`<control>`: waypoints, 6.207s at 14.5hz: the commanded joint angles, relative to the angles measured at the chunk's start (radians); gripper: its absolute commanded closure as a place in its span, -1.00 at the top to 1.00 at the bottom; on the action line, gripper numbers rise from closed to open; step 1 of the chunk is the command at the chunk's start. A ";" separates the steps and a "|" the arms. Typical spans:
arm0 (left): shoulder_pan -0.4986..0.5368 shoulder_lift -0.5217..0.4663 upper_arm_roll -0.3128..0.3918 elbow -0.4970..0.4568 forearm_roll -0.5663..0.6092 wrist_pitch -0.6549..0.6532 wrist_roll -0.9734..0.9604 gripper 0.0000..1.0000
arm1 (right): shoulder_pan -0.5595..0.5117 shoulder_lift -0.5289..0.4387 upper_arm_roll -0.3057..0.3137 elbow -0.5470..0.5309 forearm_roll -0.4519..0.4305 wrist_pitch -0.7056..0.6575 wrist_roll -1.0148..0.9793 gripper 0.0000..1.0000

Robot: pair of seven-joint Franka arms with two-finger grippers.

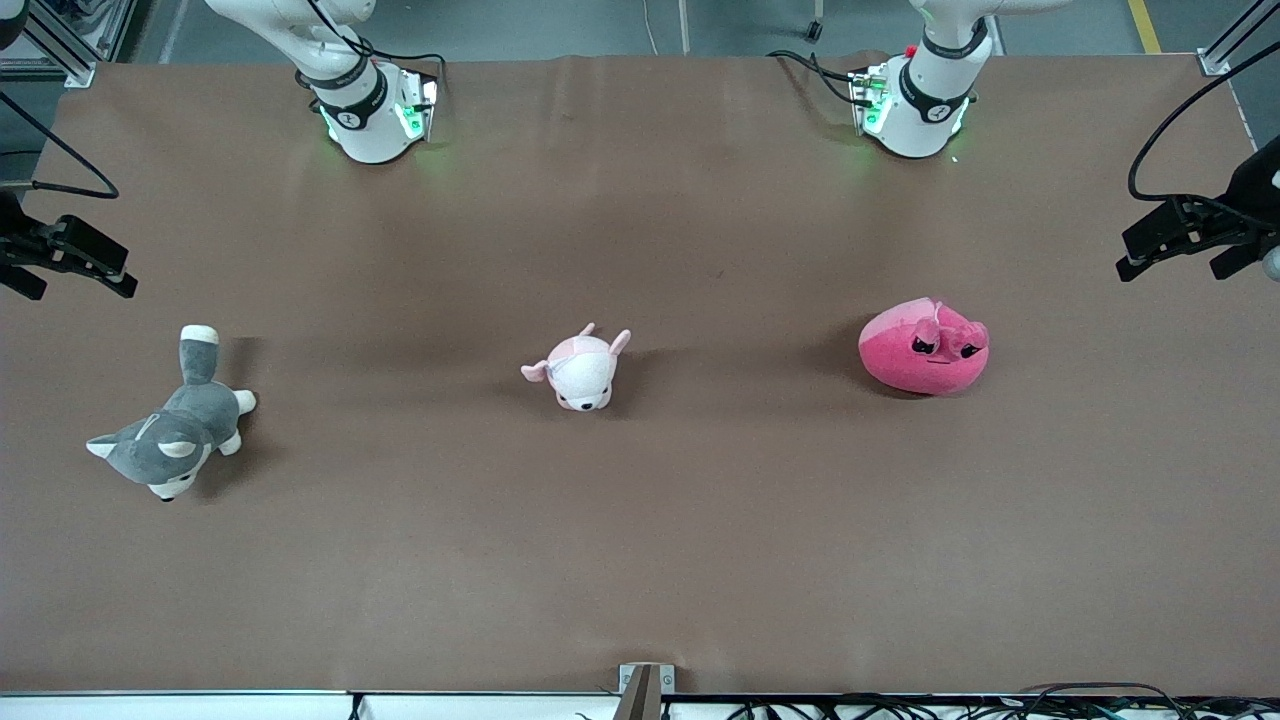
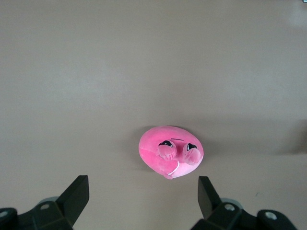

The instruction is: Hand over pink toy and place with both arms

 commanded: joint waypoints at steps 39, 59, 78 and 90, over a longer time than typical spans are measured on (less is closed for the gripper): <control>-0.016 0.092 -0.038 -0.624 -0.014 0.571 -0.039 0.77 | -0.005 0.008 -0.005 -0.005 -0.018 -0.004 -0.004 1.00; -0.019 0.106 -0.059 -0.511 -0.083 0.405 -0.134 -1.00 | 0.086 0.101 -0.002 -0.003 -0.007 -0.001 -0.004 1.00; -0.315 0.293 -0.474 0.143 -0.168 0.338 -1.214 -1.00 | 0.099 0.140 -0.007 -0.011 0.317 -0.063 -0.001 0.93; -0.471 0.389 -0.469 0.144 -0.097 0.598 -1.320 -0.99 | 0.282 0.141 -0.002 0.024 0.597 -0.084 0.348 0.42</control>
